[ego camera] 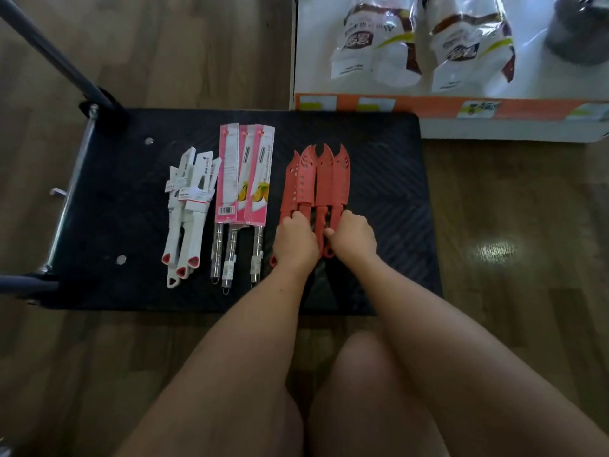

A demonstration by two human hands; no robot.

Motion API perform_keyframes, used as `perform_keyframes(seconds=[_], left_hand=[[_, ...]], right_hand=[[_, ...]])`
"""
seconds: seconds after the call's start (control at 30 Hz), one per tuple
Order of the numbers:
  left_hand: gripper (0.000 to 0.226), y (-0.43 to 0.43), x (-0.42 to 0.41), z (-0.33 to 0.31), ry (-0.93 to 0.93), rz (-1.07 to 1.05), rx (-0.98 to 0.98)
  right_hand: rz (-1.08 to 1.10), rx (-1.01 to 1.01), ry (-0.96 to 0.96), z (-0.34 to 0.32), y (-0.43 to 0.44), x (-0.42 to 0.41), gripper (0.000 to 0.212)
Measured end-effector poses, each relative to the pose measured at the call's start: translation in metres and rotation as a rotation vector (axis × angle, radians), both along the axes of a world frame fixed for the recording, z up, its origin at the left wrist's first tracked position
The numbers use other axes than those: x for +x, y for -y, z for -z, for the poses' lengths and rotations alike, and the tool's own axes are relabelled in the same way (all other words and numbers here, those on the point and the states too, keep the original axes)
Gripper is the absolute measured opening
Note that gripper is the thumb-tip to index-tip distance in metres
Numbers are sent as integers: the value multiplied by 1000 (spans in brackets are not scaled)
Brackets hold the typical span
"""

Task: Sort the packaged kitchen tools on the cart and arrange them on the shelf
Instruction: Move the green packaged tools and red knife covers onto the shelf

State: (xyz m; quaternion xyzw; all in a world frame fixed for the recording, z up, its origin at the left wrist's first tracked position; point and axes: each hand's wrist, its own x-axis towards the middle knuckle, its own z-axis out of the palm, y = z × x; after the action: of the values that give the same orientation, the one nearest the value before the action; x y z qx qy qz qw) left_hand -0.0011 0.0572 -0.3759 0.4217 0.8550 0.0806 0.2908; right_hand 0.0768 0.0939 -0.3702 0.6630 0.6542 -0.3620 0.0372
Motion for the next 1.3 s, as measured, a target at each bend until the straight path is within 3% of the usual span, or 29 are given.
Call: perform_keyframes(seconds=[0.2,0.3,0.37,0.67,0.83,1.1,1.3], left_hand=[[24,-4,-6,10,126,-215,49],[24,-5,-9,12,197,-302,77],[23,-8,-10,9,250,-369,98],[22,-11,-7,-29,374,-489,118],[27,-13,-2,-124,428,-451,136],[16,5,14,-350,520,-396,115],[26,-9,27,-513,535,-391,230]], right_hand=[[104,6,-39,9,1,4,27],[158,-19,-82,12,0,8,12],[187,-40,-100,12,-1,10,19],[328,-96,-144,-27,-7,17,15],[319,-63,-179,-123,-2,34,13],[331,-13,-215,-354,10,63,15],[360,33,-285,-506,-3,80,13]])
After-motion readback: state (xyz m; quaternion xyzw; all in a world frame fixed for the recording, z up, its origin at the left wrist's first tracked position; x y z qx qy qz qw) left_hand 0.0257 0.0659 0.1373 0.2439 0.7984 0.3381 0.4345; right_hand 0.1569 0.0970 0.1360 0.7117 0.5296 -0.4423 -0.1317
